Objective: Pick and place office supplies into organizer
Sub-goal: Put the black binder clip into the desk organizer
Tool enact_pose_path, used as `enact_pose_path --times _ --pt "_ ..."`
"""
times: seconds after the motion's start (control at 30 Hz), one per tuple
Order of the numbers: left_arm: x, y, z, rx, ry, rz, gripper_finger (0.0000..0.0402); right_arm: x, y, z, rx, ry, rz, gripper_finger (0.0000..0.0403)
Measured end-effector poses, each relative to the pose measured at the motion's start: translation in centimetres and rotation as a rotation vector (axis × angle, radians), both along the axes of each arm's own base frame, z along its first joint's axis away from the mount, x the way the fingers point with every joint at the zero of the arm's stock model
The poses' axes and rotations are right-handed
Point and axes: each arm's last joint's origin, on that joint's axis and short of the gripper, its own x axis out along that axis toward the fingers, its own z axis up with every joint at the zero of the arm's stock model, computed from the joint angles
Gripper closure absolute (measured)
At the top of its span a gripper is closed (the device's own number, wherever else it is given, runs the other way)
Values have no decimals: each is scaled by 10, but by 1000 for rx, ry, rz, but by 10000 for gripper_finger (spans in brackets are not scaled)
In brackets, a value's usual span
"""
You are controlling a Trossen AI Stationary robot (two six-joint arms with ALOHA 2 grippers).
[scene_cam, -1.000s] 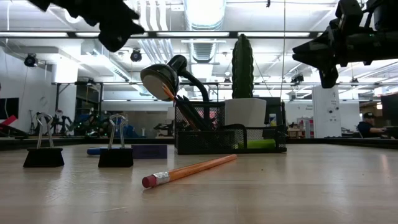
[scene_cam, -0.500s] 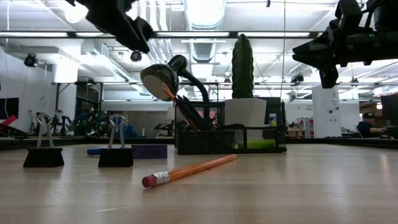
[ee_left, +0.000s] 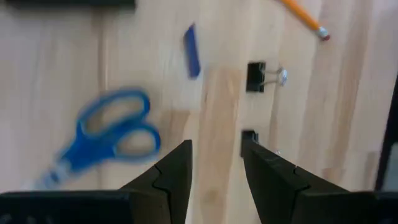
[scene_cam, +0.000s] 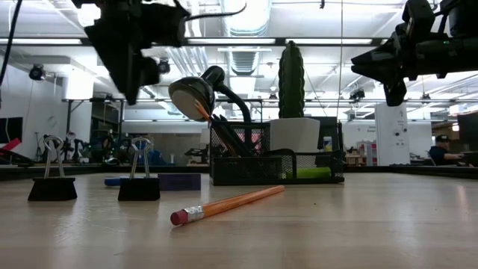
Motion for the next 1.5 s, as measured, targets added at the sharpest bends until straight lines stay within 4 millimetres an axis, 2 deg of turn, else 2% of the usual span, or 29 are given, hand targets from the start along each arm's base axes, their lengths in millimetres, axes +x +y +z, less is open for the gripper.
enact_pose_path --times 0.2,0.47,0.63,0.73,0.87,1.07,1.5 --pt "-19 -17 3 -62 178 247 274 0 0 0 0 1 -1 344" --pt "-35 -63 5 -108 244 360 274 0 0 0 -1 3 -1 344" --pt "-52 -91 -5 -121 320 463 274 0 0 -1 -1 6 -1 344" --pt "-62 -99 -16 -111 380 558 274 0 0 -1 -3 9 -1 344" --pt "-65 -106 -31 -154 379 631 274 0 0 -1 -4 10 -1 344" --pt "-67 -109 -48 -178 360 629 274 0 0 -1 -6 10 -2 344" --pt "-75 -112 -66 -190 363 614 274 0 0 -1 -4 9 -2 344"
